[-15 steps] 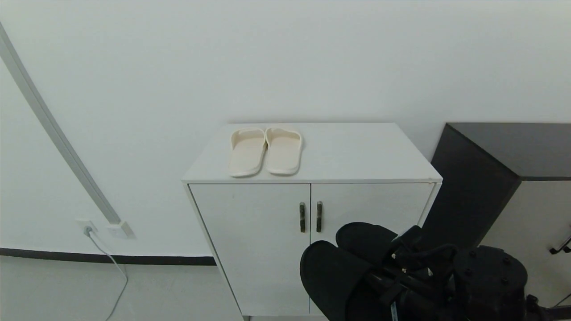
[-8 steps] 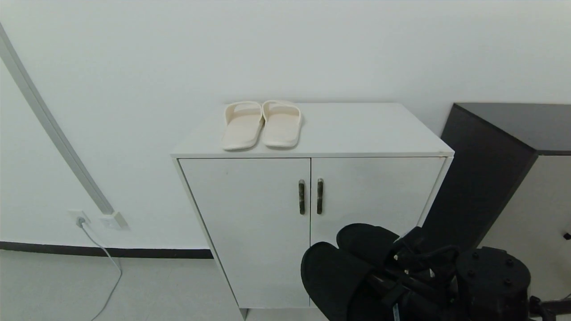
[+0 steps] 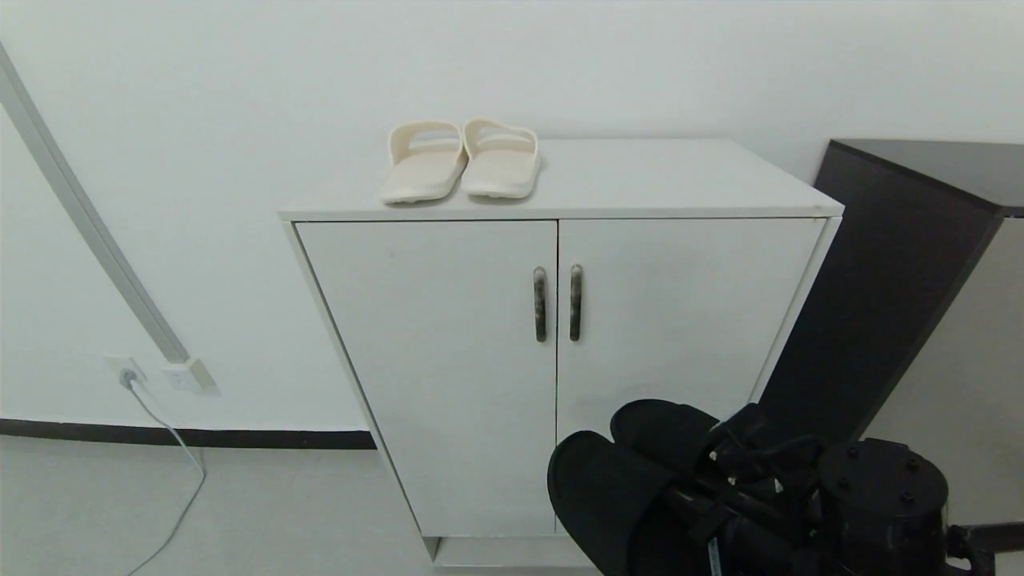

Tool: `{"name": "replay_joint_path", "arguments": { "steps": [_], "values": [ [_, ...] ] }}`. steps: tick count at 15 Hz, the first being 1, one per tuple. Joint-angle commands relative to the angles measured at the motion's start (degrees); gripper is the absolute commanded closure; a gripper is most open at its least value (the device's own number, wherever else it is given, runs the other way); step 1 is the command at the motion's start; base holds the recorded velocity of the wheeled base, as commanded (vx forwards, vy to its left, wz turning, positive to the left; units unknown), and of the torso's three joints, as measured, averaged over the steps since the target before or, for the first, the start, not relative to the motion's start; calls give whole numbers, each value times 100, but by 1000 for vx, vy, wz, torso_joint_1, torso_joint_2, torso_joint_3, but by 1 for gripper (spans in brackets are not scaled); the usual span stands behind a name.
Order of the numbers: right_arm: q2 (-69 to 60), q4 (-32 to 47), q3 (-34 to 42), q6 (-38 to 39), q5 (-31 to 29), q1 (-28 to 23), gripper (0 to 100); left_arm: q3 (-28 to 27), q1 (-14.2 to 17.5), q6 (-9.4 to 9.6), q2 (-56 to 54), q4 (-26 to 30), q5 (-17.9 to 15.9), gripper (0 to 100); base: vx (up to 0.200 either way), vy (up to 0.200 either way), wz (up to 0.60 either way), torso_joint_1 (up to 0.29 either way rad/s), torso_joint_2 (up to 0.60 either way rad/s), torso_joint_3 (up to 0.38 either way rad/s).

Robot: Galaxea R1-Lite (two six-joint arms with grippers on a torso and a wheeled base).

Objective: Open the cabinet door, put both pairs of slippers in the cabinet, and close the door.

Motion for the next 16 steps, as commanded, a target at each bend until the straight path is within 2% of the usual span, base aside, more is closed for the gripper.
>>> {"name": "replay_joint_path", "arguments": {
  "steps": [1, 2, 4, 5, 7, 10, 12, 16],
  "values": [
    [46, -19, 17, -9, 1, -3, 100, 0, 0, -4, 9, 0, 1, 0, 0, 0, 0, -115, 452, 334],
    [63, -45, 17, -18, -8, 15, 100, 0, 0, 84, 9, 0, -34, 0, 0, 0, 0, -115, 461, 359],
    [63, -63, 44, -18, -25, 23, 100, 0, 0, 444, 0, 0, -34, 0, 0, 0, 0, -100, 449, 349],
    [54, -89, 53, -18, -34, 23, 100, 0, 0, 462, 0, 0, -34, 0, 0, 0, 0, -85, 437, 364],
    [54, -168, 70, -26, -52, 59, 100, 0, 0, 304, 9, 9, -43, 0, 0, 0, 0, -56, 444, 383],
    [54, -168, 88, -26, -52, 67, 100, 0, 0, 268, 9, 9, -43, 0, 0, 0, 0, -27, 372, 352],
    [63, -168, 88, -26, -52, 67, 100, -9, 0, 49, 9, 9, -34, 0, 0, 0, 0, 0, 122, 107],
    [63, -168, 88, -26, -52, 67, 100, -9, 0, 49, 9, 18, -52, 0, 0, 0, 0, 0, 0, 0]
  ]
}}
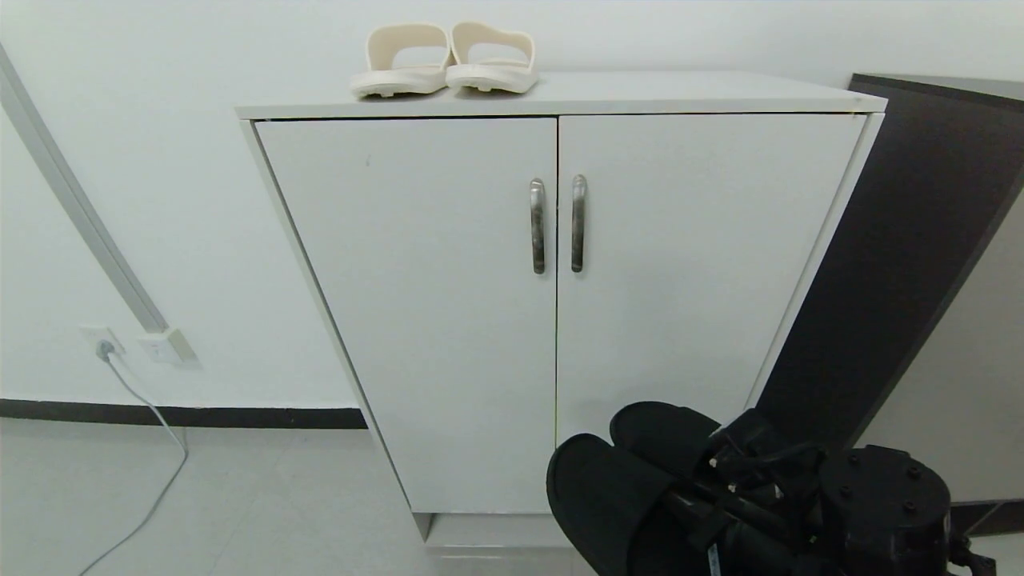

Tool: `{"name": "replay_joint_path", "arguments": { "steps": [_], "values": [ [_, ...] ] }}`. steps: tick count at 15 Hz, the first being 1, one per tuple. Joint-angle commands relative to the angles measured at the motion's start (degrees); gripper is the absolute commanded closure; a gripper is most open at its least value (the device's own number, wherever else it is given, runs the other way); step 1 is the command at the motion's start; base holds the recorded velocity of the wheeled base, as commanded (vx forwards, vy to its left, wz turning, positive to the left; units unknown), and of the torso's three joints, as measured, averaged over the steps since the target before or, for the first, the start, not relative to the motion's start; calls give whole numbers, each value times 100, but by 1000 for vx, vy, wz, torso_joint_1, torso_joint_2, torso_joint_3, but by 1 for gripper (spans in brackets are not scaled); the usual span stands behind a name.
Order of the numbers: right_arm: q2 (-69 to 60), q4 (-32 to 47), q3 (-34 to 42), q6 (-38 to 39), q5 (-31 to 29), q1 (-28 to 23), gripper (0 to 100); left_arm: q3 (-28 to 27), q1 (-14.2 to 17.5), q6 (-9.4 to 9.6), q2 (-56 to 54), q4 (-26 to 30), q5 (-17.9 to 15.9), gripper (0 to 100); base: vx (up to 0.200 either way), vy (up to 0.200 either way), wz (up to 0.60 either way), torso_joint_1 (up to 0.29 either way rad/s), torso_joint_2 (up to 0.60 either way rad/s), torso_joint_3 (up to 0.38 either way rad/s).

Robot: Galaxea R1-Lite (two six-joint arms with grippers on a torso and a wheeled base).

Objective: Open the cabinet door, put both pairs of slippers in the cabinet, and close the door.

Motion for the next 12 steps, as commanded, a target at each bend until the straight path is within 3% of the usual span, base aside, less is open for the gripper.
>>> {"name": "replay_joint_path", "arguments": {
  "steps": [1, 3, 4, 5, 6, 7, 10, 12],
  "values": [
    [19, 0, 3, -1, 1, 1, 100, 1, -18, 19, 101, 7, -20, 0, 0, 0, 0, 0, 0, 0],
    [-7, -53, 3, -1, 1, 1, 100, -34, -123, 27, 452, -20, -38, 0, 0, 0, 0, 0, 0, 0],
    [19, -158, 11, -1, 1, 1, 100, -535, -123, 19, 839, -160, -56, 0, 0, 0, 0, 0, 0, 0],
    [37, -246, 47, -1, 18, 1, 100, -1256, -123, -122, 1445, -292, -117, 0, 0, 0, 0, 0, 0, 0],
    [37, -281, 73, -18, 10, 1, 100, -1687, -132, -96, 1981, -301, -346, 0, 0, 0, 0, 0, 0, 0],
    [28, -290, 55, -54, 10, 1, 100, -1933, -132, 133, 2685, -319, -768, 0, 0, 0, 0, 0, 0, 0],
    [-7, -422, 82, -54, 10, -7, 100, -1941, -272, 142, 4003, -1074, -1690, 0, 0, 0, 0, 0, 0, 0],
    [11, -440, 82, -62, 18, -7, 100, -1933, -589, 19, 4478, -1523, -1787, 0, 0, 0, 0, 0, 0, 0]
  ]
}}
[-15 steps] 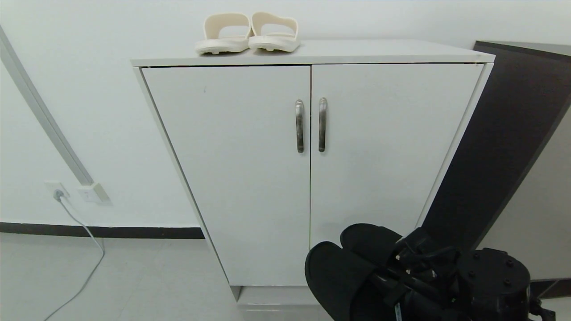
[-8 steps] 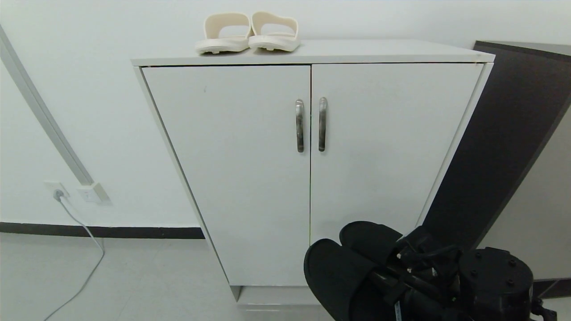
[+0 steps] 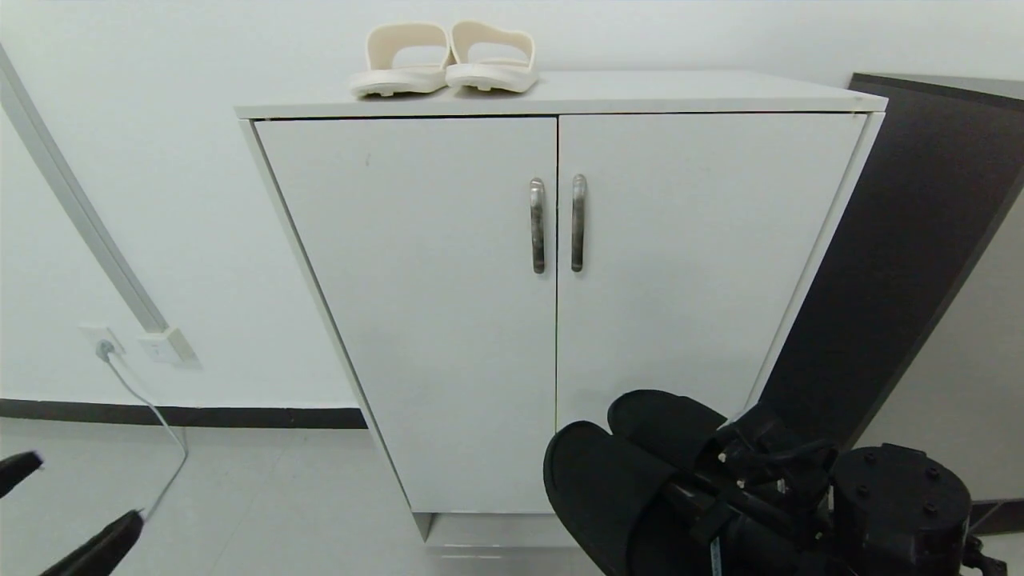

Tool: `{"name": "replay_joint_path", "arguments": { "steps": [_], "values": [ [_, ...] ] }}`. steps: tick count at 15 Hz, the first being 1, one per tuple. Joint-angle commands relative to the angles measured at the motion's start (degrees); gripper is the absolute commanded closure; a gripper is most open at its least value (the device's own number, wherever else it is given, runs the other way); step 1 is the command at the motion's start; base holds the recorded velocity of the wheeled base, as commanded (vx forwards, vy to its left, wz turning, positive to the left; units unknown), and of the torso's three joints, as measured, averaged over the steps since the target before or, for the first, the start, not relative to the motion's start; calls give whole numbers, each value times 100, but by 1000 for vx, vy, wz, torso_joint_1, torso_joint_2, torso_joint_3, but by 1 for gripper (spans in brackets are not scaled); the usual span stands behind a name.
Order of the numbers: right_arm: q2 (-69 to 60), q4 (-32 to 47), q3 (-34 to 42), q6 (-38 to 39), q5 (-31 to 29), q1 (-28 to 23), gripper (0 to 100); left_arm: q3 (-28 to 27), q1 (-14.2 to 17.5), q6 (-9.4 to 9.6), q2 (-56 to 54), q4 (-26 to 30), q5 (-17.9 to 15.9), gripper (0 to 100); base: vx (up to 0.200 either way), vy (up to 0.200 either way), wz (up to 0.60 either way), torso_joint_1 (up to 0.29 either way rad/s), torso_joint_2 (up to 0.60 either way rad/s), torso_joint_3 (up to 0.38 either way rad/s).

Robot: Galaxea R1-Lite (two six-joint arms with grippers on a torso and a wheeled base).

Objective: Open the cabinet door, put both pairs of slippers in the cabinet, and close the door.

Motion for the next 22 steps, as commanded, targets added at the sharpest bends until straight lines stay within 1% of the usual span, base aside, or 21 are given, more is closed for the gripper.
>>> {"name": "replay_joint_path", "arguments": {
  "steps": [1, 2, 3, 4, 5, 6, 7, 9, 10, 11, 12, 13, 16, 18, 19, 21, 22],
  "values": [
    [17, 3, -1, 0, 1, 10, 100, -130, -665, -225, 1208, -604, -234, 0, 0, 0, 0, 0, 0, 0],
    [17, 3, -1, 0, 1, 10, 100, -156, -1386, -664, 1375, -964, -225, 0, 0, 0, 0, 0, 0, 0],
    [17, 3, 8, 0, 1, 10, 100, -191, -1764, -752, 1516, -1096, -181, 0, 0, 0, 0, 0, 0, 0],
    [17, 12, 8, 0, 1, 28, 100, -288, -2036, -752, 1709, -1184, -76, 0, 0, 0, 0, 0, 0, 0],
    [26, 12, -1, 0, -7, 80, 100, -438, -2388, -770, 1903, -1219, 47, 0, 0, 0, 0, 0, 0, 0],
    [26, 12, 8, 0, -7, 151, 100, -675, -2739, -805, 2131, -1245, 205, 0, 0, 0, 0, 0, 0, 0],
    [34, 20, -1, 0, -16, 212, 100, -903, -3012, -814, 2430, -1263, 364, 0, 0, 0, 0, 0, 0, 0],
    [149, 3, 8, 9, -16, 230, 100, -1299, -3381, -831, 3089, -1518, 416, 0, 0, 0, 0, 0, 0, 0],
    [184, 3, 8, 9, -7, 230, 100, -1483, -3460, -831, 3423, -1746, 416, 0, 0, 0, 0, 0, 0, 0],
    [228, 3, 16, 17, -7, 230, 100, -1765, -3460, -875, 3915, -2045, 425, 0, 0, 0, 0, 0, 0, 0],
    [245, 3, 25, 17, -7, 230, 100, -2011, -3469, -963, 4179, -2194, 416, 0, 0, 0, 0, 0, 0, 0],
    [263, -6, 25, 17, -7, 230, 100, -2283, -3486, -1060, 4399, -2212, 337, 0, 0, 0, 0, 0, 0, 0],
    [263, -6, 8, 9, -16, 230, 100, -3285, -3557, -1077, 5181, -2151, 249, 0, 0, 0, 0, 0, 0, 0],
    [254, -6, -1, 9, -16, 230, 100, -3839, -3644, -1130, 5541, -1948, 82, 0, 0, 0, 0, 0, 0, 0],
    [254, -6, -1, 9, -25, 230, 100, -4120, -3653, -1279, 5682, -1755, -102, 0, 0, 0, 0, 0, 0, 0],
    [237, -6, 8, 9, -25, 221, 100, -4542, -3653, -1745, 5849, -1650, -463, 0, 0, 0, 0, 0, 0, 0],
    [237, -6, 8, 9, -25, 221, 100, -4709, -3653, -1886, 5937, -1650, -542, 0, 0, 0, 0, 0, 0, 0]
  ]
}}
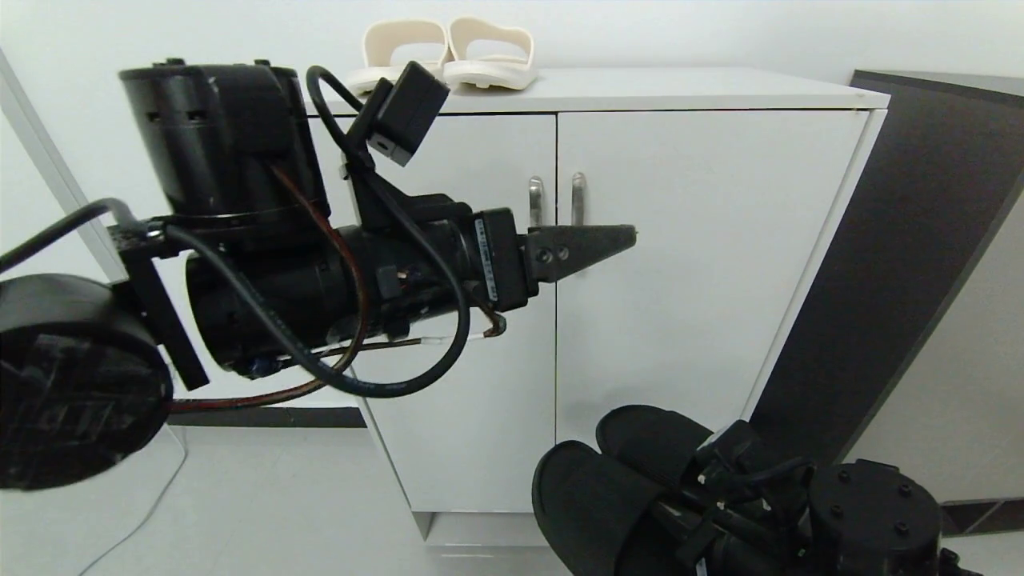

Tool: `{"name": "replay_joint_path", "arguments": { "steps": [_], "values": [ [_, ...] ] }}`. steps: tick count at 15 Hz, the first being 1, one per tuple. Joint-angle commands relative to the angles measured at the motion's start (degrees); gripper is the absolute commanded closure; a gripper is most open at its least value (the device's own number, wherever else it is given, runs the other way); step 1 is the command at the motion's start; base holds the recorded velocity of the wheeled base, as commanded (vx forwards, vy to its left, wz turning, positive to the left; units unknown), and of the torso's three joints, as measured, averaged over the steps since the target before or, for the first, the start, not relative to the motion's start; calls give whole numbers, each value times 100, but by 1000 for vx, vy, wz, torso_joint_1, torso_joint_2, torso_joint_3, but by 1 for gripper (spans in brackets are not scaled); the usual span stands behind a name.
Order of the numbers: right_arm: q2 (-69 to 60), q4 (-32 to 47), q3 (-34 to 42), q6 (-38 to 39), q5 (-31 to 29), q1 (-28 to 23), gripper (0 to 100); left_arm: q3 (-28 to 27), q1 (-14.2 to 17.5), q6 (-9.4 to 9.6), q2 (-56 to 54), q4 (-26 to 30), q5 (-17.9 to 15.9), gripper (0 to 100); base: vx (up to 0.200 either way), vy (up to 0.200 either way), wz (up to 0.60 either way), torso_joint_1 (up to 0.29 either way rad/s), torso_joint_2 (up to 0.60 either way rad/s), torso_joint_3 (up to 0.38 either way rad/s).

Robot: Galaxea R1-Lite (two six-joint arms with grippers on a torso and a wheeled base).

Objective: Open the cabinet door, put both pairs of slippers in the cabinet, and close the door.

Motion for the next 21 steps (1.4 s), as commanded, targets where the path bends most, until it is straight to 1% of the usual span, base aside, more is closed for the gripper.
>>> {"name": "replay_joint_path", "arguments": {
  "steps": [1, 3, 5, 6, 8, 9, 10, 11, 15, 21],
  "values": [
    [23, 0, 16, -1, 1, 0, 100, -408, -12, -124, 399, 6, -85, 0, 0, 0, 0, 0, 0, 0],
    [32, 0, 25, 16, 9, -8, 100, -478, -38, -115, 531, 14, -32, 0, 0, 0, 0, 0, 0, 0],
    [93, 0, 8, 8, 9, 0, 100, -601, -126, -71, 715, -3, 354, 0, 0, 0, 0, 0, 0, 0],
    [111, 0, 8, 8, 9, -8, 100, -680, -135, -54, 759, -3, 434, 0, 0, 0, 0, 0, 0, 0],
    [111, 0, 8, 8, 9, 0, 100, -786, -109, -45, 786, 14, 442, 0, 0, 0, 0, 0, 0, 0],
    [111, 0, -1, 8, 9, 0, 100, -812, -65, -36, 803, 14, 504, 0, 0, 0, 0, 0, 0, 0],
    [120, 0, 8, 8, 9, -8, 100, -865, 14, 43, 838, 6, 653, 0, 0, 0, 0, 0, 0, 0],
    [137, 0, 8, 8, 9, -8, 100, -909, 85, 122, 856, 6, 715, 0, 0, 0, 0, 0, 0, 0],
    [155, 0, -1, 8, 9, -8, 100, -1093, 217, 131, 944, 14, 724, 0, 0, 0, 0, 0, 0, 0],
    [155, 0, -19, 8, 9, -8, 100, -1383, 217, 131, 1489, -3, 732, 0, 0, 0, 0, 0, 0, 0]
  ]
}}
